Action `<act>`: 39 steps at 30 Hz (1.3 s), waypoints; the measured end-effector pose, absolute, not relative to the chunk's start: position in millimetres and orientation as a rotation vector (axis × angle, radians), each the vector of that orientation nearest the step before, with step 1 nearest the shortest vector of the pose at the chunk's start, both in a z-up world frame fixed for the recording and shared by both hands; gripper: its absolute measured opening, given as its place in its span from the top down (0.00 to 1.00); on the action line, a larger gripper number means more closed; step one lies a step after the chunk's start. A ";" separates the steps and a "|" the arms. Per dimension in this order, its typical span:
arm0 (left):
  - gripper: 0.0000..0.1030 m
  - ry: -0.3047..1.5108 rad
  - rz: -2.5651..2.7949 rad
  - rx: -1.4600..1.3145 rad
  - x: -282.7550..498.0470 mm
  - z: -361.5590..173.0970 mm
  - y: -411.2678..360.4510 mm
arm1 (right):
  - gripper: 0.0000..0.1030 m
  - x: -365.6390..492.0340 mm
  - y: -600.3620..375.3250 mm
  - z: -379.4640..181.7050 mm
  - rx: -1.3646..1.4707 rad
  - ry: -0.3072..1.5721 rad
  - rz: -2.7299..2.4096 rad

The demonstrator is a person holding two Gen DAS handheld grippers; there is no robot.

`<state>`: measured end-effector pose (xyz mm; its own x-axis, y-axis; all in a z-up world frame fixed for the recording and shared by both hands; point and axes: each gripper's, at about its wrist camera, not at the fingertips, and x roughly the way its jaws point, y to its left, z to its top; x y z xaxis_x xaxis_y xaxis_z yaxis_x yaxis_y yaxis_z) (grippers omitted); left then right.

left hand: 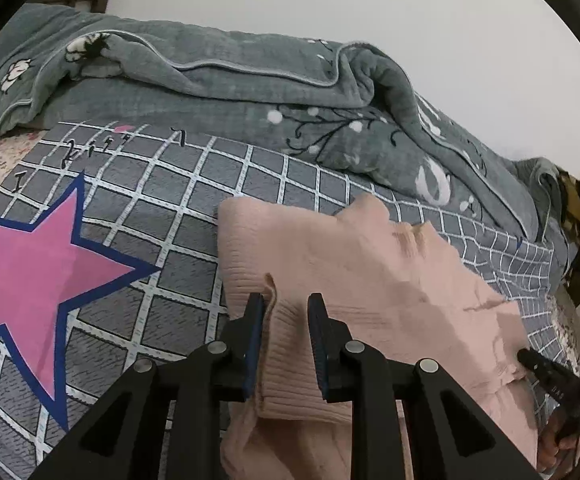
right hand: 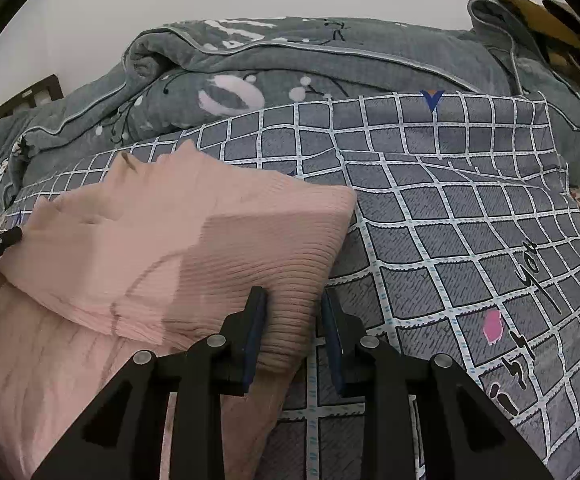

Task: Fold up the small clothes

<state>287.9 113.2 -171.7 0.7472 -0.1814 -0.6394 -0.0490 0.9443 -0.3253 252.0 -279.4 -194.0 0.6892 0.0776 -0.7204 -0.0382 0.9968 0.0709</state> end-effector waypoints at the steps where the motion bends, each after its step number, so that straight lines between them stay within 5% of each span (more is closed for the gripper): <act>1: 0.80 0.731 -0.070 -0.330 288.6 -172.4 112.4 | 0.68 252.5 -280.5 -193.8 0.058 0.808 0.064; 3: 0.80 0.725 -0.064 -0.326 288.0 -171.6 112.1 | 0.65 251.5 -282.4 -192.8 0.073 0.801 0.066; 5: 0.92 0.690 -0.064 -0.315 286.0 -166.4 111.2 | 0.63 251.1 -283.1 -189.5 0.091 0.787 0.075; 17: 0.94 0.487 -0.080 -0.359 288.8 -131.2 102.2 | 0.62 256.5 -285.1 -173.0 0.123 0.712 0.116; 33: 0.93 0.702 0.072 -0.354 308.4 -168.7 114.2 | 0.53 256.8 -262.3 -191.6 -0.019 0.793 0.122; 36: 0.76 0.711 0.050 -0.318 301.3 -168.5 109.2 | 0.52 254.6 -262.1 -194.9 -0.028 0.807 0.115; 38: 0.47 0.711 0.040 -0.294 294.8 -168.7 105.5 | 0.50 250.8 -263.0 -194.9 -0.028 0.802 0.113; 39: 0.44 0.705 0.037 -0.279 290.0 -168.9 103.5 | 0.48 249.4 -264.1 -193.9 -0.025 0.797 0.112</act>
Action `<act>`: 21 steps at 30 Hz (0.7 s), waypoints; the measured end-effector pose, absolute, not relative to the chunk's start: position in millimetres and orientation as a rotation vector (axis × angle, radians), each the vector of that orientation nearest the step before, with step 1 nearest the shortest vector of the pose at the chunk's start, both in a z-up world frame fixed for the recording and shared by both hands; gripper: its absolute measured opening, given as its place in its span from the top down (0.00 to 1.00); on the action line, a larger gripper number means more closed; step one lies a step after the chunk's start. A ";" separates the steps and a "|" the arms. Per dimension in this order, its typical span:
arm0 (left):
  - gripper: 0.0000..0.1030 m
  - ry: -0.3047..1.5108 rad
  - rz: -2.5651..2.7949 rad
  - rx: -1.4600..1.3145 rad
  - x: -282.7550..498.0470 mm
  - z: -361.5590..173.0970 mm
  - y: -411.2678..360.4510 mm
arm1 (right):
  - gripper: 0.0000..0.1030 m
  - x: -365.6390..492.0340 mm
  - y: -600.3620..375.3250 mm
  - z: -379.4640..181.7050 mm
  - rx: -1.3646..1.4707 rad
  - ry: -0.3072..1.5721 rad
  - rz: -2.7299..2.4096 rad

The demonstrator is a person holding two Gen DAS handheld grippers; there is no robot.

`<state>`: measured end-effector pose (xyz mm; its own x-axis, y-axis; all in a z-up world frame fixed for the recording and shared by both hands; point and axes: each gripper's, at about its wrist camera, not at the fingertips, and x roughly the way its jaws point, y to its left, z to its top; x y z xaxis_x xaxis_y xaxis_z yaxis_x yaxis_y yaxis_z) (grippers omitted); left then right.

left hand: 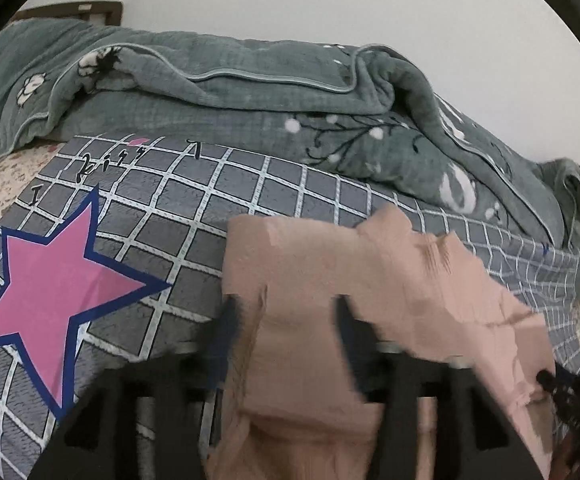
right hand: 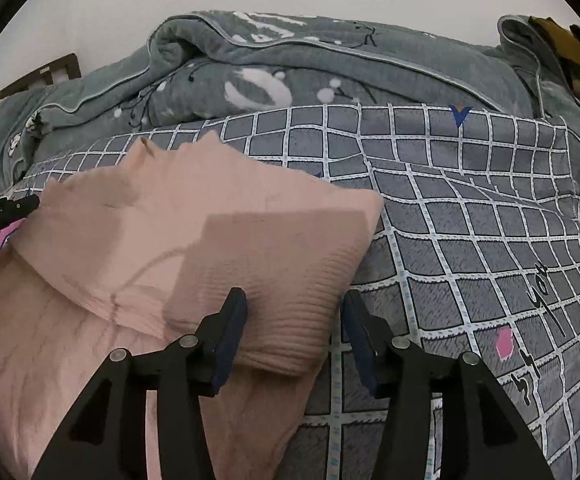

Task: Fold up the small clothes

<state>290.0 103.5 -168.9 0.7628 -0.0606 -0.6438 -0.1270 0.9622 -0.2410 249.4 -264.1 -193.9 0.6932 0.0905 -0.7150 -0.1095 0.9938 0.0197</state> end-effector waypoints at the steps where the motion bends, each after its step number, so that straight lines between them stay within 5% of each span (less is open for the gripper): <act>1: 0.43 0.702 0.034 -0.269 288.4 -168.4 102.1 | 0.47 248.0 -265.2 -193.2 -0.021 0.792 0.112; 21: 0.43 0.658 0.029 -0.181 185.4 -164.7 108.3 | 0.46 179.2 -276.3 -153.3 0.064 0.613 0.080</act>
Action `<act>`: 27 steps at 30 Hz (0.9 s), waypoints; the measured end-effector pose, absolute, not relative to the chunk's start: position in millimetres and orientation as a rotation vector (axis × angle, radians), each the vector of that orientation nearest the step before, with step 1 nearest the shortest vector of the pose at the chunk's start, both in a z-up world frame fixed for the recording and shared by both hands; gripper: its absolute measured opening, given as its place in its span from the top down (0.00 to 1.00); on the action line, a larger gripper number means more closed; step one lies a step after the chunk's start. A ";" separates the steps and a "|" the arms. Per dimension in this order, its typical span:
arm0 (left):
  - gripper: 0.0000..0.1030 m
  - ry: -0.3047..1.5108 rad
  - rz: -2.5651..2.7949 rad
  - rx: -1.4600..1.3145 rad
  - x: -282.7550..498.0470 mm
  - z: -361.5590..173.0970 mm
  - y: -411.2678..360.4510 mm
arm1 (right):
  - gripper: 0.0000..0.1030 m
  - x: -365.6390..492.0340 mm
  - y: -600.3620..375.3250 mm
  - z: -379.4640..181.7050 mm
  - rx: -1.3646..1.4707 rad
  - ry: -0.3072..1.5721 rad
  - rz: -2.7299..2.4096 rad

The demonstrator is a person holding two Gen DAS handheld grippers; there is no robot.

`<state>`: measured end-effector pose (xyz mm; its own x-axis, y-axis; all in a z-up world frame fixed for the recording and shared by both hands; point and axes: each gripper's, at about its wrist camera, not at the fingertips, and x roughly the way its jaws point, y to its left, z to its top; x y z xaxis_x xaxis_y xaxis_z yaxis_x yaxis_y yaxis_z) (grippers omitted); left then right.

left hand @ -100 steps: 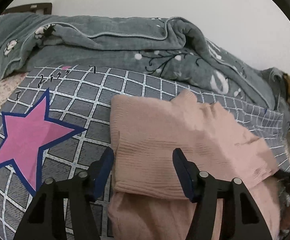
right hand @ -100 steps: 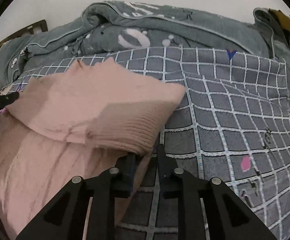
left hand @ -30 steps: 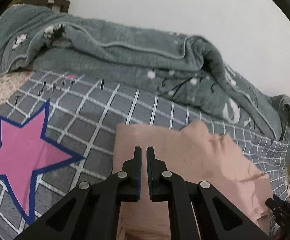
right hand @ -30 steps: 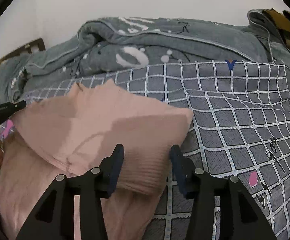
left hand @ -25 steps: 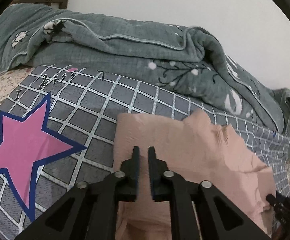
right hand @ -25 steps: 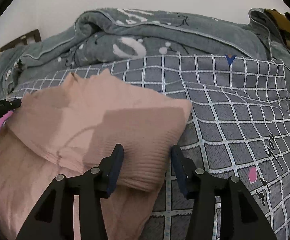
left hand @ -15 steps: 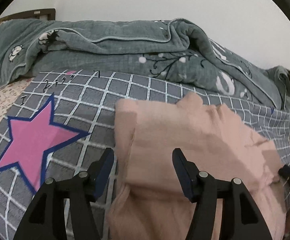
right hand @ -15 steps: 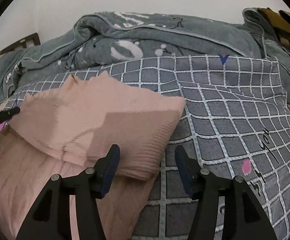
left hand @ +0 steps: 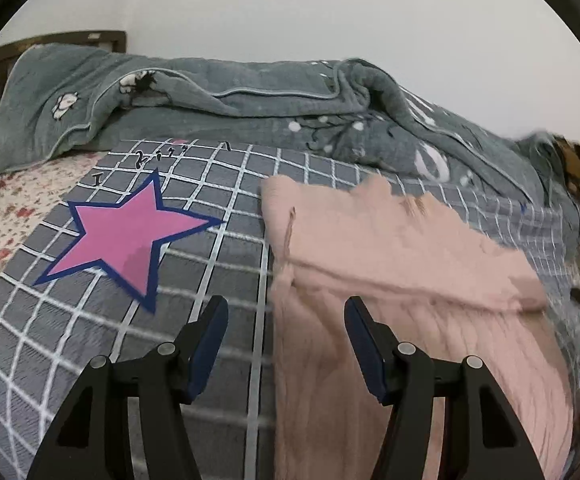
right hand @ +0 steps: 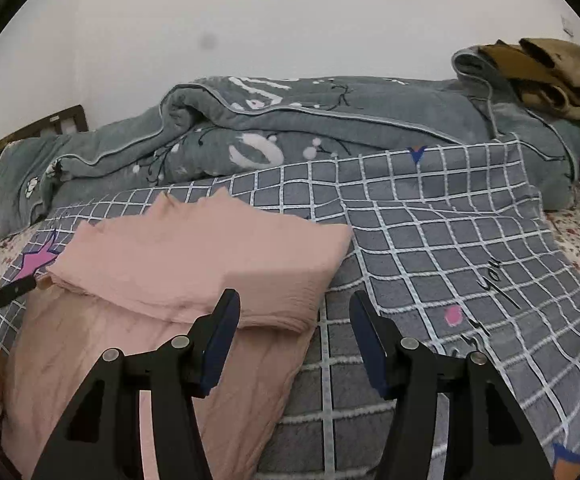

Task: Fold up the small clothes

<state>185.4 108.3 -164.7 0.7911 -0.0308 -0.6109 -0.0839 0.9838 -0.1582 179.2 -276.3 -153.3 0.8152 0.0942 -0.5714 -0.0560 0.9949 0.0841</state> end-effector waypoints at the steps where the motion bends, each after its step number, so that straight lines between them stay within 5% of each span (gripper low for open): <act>1: 0.43 0.666 0.021 -0.168 179.7 -164.1 106.9 | 0.47 175.0 -277.9 -151.1 0.083 0.606 0.085; 27: 0.43 0.780 -0.076 -0.174 23.2 -217.8 100.0 | 0.47 -6.7 -260.6 -215.2 0.126 0.744 0.168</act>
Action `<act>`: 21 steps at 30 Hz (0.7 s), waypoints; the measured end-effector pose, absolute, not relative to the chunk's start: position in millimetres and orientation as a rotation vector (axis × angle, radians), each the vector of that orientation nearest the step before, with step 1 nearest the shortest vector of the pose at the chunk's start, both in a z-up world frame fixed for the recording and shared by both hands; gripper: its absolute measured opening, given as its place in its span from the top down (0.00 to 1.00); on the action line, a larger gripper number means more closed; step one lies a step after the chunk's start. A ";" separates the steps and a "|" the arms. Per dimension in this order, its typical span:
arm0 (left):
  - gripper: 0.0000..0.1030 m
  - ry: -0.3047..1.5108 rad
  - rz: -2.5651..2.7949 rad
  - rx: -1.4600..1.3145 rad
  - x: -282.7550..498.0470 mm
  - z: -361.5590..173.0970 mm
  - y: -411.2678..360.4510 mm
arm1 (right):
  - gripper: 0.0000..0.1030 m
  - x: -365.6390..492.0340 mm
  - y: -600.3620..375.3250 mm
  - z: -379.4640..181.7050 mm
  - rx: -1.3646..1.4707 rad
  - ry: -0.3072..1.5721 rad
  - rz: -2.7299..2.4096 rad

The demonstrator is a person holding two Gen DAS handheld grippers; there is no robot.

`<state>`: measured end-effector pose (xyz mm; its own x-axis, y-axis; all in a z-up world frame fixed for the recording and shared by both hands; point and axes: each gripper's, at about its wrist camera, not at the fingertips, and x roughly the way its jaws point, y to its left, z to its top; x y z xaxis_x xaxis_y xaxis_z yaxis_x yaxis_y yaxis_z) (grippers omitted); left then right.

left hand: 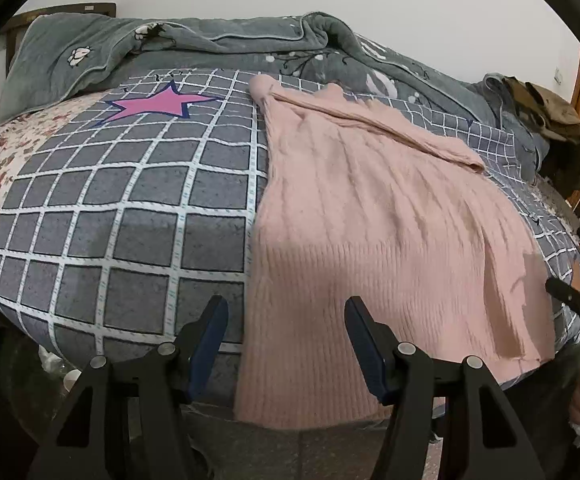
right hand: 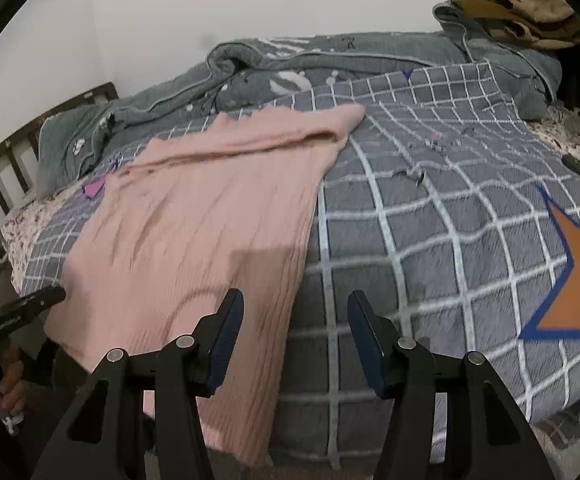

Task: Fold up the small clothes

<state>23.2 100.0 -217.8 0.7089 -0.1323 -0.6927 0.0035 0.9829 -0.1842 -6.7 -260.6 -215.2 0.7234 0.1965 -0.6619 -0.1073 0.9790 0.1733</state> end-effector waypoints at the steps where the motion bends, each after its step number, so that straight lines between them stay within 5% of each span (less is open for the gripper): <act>1: 0.43 0.781 -0.068 -0.179 24.5 -219.1 99.1 | 0.47 -8.0 -258.3 -217.5 0.125 0.748 0.171; 7: 0.44 0.773 -0.032 -0.164 28.2 -222.9 93.9 | 0.47 -8.1 -242.9 -226.7 0.081 0.768 0.194; 13: 0.74 0.745 0.015 -0.120 26.3 -224.1 86.9 | 0.50 -3.1 -228.3 -237.3 0.014 0.784 0.140; 14: 0.83 0.742 0.013 -0.125 26.3 -224.1 86.9 | 0.53 -3.9 -226.8 -236.9 0.010 0.777 0.139; 16: 0.89 0.730 0.005 -0.123 26.1 -222.2 87.7 | 0.85 -5.9 -223.8 -236.6 0.008 0.772 0.165; 17: 0.90 0.729 -0.001 -0.131 26.1 -221.2 89.8 | 0.92 -6.1 -221.7 -236.4 -0.002 0.773 0.187; 21: 0.91 0.694 0.033 -0.214 20.5 -214.4 114.3 | 0.95 -13.0 -240.8 -225.0 0.073 0.730 0.210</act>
<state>20.5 114.3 -214.4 0.7689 -0.0413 -0.6381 -0.1010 0.9775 -0.1849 -13.0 -240.8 -225.0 0.7250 0.2158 -0.6541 -0.1653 0.9764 0.1389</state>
